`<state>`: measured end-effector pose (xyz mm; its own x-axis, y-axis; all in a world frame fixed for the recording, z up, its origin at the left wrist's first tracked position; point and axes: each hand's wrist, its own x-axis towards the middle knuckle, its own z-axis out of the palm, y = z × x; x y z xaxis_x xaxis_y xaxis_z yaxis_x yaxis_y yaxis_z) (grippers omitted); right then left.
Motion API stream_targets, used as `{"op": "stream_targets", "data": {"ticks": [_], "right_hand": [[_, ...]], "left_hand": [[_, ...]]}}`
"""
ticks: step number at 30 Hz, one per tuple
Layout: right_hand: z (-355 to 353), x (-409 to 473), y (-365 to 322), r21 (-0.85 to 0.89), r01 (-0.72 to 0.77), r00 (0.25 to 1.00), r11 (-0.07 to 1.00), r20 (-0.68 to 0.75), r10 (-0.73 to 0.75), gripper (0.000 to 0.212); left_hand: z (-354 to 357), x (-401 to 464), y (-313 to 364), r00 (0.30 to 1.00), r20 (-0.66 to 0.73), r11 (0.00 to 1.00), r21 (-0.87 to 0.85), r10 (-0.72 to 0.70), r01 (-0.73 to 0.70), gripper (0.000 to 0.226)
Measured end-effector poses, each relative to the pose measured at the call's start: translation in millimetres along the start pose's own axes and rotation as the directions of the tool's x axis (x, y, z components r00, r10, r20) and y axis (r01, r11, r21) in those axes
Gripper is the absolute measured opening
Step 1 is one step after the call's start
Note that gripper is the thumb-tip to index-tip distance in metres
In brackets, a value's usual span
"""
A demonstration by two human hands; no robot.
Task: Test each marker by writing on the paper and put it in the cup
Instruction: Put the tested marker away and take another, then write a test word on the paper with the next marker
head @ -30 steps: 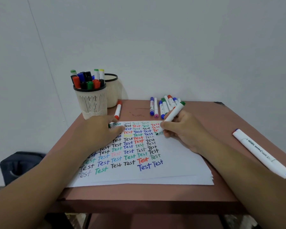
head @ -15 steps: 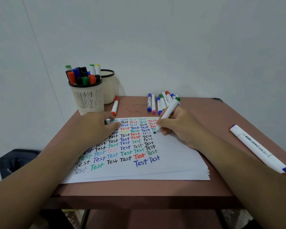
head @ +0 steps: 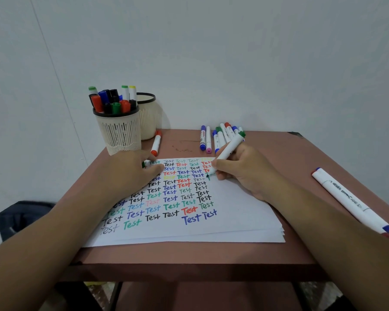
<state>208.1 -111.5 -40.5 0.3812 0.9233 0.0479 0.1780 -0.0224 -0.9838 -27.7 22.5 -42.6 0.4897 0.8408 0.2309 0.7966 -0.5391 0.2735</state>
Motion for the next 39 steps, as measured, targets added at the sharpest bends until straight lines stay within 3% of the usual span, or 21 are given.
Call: {"op": "stream_targets", "data": {"ticks": [8,15,25,39], "right_hand": [[1.1,-0.7,0.3,-0.107,0.025,0.998,0.994,-0.054,-0.031,0.021],[0.2,-2.9,-2.6,0.038,0.011,0.996,0.999,-0.085,-0.008,0.015],[0.0,-2.7,0.1,-0.083,0.016,0.998,0.996,-0.063,-0.021,0.021],[0.0,-3.0,-2.3,-0.078,0.005,0.999,0.997,-0.04,-0.008,0.022]], "left_hand": [[0.2,0.5,-1.5,1.0,0.003,1.0,-0.002,0.007,-0.007,0.047],[1.0,0.3,-1.6,1.0,-0.008,1.0,-0.019,0.021,-0.021,0.044],[2.5,2.6,-3.5,1.0,-0.005,0.999,-0.028,0.018,-0.019,0.043],[3.5,3.2,-3.7,1.0,-0.002,0.999,-0.043,0.013,-0.013,0.041]]}}
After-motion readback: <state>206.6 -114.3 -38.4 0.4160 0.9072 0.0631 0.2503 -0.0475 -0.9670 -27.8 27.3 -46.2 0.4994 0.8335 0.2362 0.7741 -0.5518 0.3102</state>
